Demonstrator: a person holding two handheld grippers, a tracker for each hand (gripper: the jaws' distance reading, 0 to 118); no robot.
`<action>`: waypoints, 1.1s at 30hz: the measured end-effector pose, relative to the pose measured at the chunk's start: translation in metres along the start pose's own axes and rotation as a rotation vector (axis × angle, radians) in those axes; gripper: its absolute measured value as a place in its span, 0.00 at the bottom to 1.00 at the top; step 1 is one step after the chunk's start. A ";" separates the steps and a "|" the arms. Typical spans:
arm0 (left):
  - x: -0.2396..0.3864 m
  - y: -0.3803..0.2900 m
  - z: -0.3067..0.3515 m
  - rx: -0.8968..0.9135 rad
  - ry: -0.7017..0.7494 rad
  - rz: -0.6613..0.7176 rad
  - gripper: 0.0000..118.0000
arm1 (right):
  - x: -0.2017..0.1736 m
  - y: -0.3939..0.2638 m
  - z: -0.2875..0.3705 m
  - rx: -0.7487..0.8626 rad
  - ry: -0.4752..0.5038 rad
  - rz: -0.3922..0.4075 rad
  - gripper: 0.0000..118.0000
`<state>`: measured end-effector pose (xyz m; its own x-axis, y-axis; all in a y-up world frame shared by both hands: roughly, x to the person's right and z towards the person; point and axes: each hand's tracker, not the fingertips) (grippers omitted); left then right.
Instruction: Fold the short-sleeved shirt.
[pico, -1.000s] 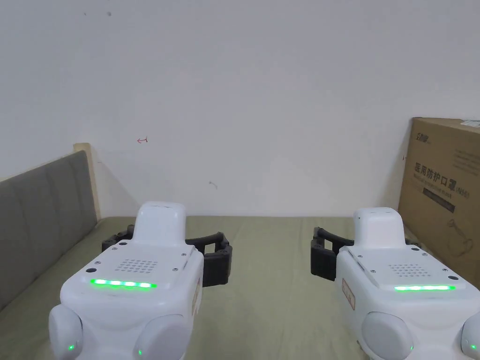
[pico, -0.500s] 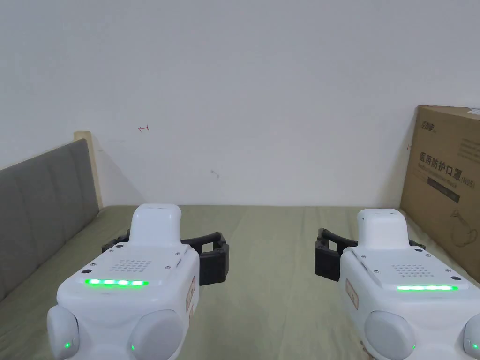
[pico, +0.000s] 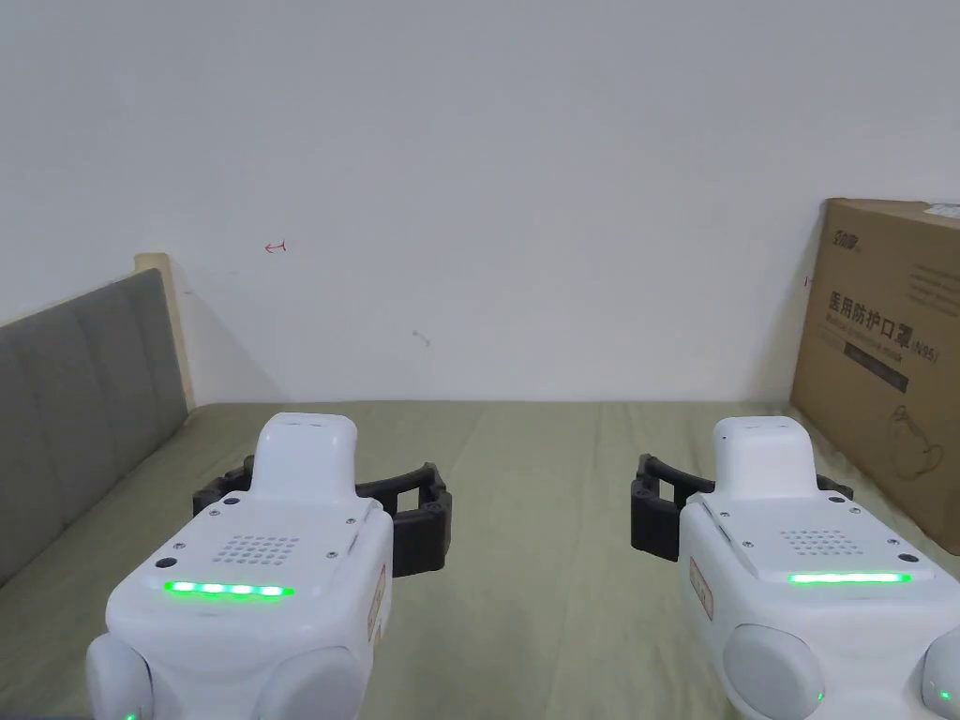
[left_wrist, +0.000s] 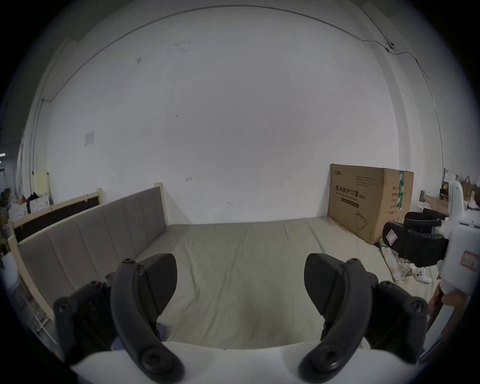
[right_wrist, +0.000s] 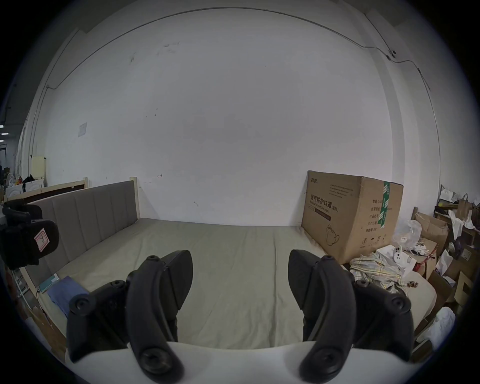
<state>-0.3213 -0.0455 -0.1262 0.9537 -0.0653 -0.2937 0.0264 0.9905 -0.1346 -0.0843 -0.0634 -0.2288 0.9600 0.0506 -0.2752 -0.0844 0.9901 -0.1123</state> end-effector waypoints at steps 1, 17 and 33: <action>-0.001 -0.001 0.000 0.000 -0.020 -0.009 0.88 | 0.000 0.000 0.000 0.000 -0.002 -0.003 0.70; 0.002 -0.007 -0.005 -0.016 -0.027 0.038 0.88 | -0.001 -0.008 -0.001 -0.027 0.005 0.010 0.70; 0.006 -0.008 -0.001 -0.023 0.032 -0.025 0.88 | 0.000 -0.011 -0.002 -0.031 0.005 0.011 0.70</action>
<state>-0.3164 -0.0541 -0.1281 0.9426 -0.0944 -0.3204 0.0431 0.9856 -0.1636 -0.0837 -0.0743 -0.2295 0.9577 0.0609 -0.2812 -0.1033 0.9849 -0.1386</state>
